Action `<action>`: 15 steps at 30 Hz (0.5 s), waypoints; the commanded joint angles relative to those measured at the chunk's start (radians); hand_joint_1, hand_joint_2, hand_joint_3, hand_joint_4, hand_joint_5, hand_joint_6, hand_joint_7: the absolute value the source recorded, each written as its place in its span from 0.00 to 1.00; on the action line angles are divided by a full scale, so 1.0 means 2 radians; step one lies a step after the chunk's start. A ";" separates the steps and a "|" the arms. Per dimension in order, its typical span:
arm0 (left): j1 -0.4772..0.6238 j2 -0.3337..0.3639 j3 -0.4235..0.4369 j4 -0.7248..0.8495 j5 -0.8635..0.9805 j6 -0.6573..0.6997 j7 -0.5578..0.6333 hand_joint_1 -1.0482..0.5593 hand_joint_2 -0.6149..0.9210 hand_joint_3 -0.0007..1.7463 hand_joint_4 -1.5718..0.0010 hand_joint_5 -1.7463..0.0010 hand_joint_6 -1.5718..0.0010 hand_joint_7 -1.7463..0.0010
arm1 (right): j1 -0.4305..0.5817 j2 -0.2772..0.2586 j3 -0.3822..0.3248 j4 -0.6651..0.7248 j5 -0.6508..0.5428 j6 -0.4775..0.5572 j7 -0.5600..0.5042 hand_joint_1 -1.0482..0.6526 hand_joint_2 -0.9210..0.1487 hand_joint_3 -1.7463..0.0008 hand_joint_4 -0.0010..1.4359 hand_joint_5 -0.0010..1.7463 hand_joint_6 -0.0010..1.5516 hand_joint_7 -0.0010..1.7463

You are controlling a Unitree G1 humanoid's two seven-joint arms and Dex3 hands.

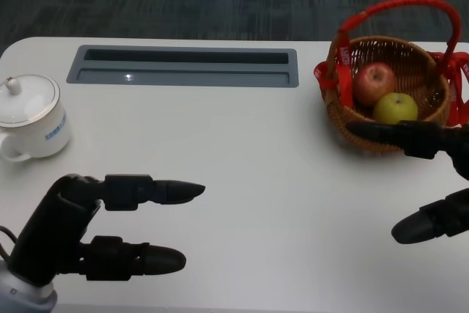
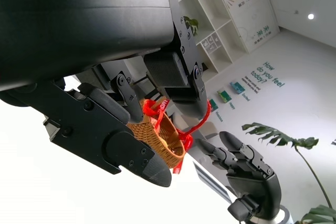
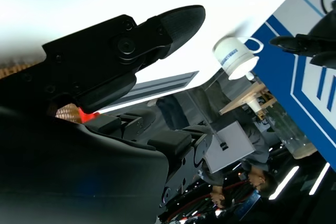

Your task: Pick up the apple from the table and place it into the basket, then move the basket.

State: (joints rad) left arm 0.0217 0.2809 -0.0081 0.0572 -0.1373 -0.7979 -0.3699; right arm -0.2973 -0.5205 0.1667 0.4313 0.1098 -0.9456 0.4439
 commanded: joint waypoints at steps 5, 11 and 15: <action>-0.008 0.010 0.010 -0.003 -0.007 0.007 -0.005 0.40 0.85 0.00 0.34 1.00 0.40 1.00 | 0.010 0.060 -0.002 -0.008 0.070 0.018 0.054 0.25 0.17 1.00 0.41 0.01 0.34 0.01; -0.007 0.008 0.013 -0.003 -0.003 0.004 -0.004 0.38 0.85 0.00 0.35 1.00 0.41 1.00 | 0.014 0.114 -0.008 0.001 0.069 0.001 0.063 0.31 0.16 1.00 0.44 0.01 0.37 0.01; -0.006 0.009 0.014 -0.008 -0.001 0.008 -0.003 0.37 0.85 0.00 0.36 1.00 0.42 1.00 | 0.014 0.145 -0.011 0.015 0.058 -0.009 0.057 0.35 0.13 0.99 0.48 0.01 0.41 0.01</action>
State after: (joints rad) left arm 0.0124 0.2849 0.0089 0.0529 -0.1371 -0.7879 -0.3698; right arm -0.2728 -0.2395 0.1612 0.4486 0.2253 -0.9504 0.5662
